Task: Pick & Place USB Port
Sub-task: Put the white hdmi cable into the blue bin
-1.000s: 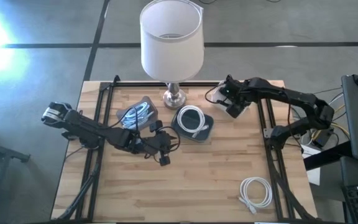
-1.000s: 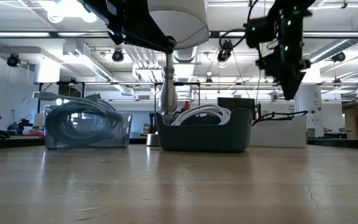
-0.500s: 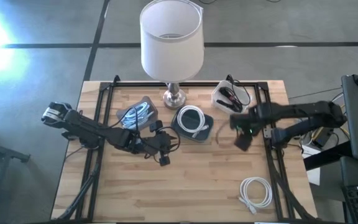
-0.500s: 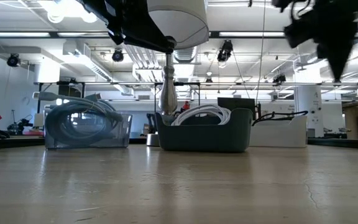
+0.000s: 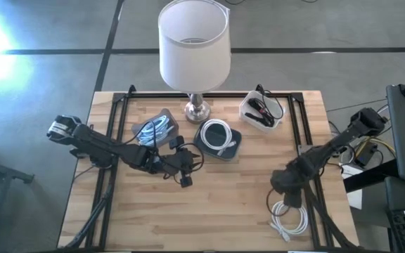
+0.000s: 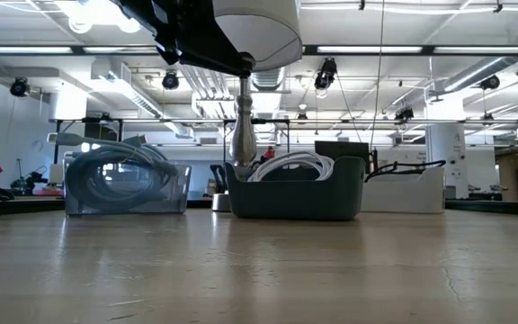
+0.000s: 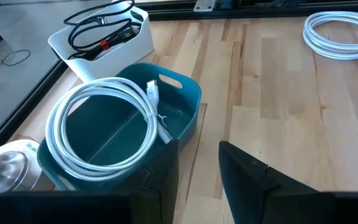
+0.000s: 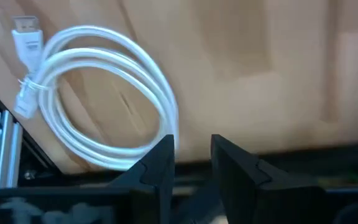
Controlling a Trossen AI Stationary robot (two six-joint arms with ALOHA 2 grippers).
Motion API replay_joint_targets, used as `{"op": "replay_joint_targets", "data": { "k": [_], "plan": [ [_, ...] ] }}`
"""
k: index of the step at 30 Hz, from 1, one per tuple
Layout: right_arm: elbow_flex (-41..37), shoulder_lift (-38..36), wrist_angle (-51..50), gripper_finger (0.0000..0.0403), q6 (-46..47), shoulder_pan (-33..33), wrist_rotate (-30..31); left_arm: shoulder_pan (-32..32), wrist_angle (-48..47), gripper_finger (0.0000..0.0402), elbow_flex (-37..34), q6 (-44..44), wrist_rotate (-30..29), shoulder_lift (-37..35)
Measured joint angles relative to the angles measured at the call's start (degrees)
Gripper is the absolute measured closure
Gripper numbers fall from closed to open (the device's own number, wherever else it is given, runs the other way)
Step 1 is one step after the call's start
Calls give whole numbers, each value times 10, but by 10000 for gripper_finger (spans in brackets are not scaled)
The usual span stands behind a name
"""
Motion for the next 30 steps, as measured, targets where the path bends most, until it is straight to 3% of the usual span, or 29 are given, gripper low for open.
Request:
{"op": "replay_joint_targets", "data": {
  "k": [8, 20, 30],
  "plan": [
    [-72, 0, 163, 320, 66, 64, 0, 0, 0, 284, 0, -4, 0, 0],
    [-113, 7, 233, 314, 117, 99, 1, 0, 0, 284, 0, -5, 0, 0],
    [-109, 104, 251, 310, 99, 122, -2, 0, 0, 284, 0, -5, 0, 0]
  ]
}}
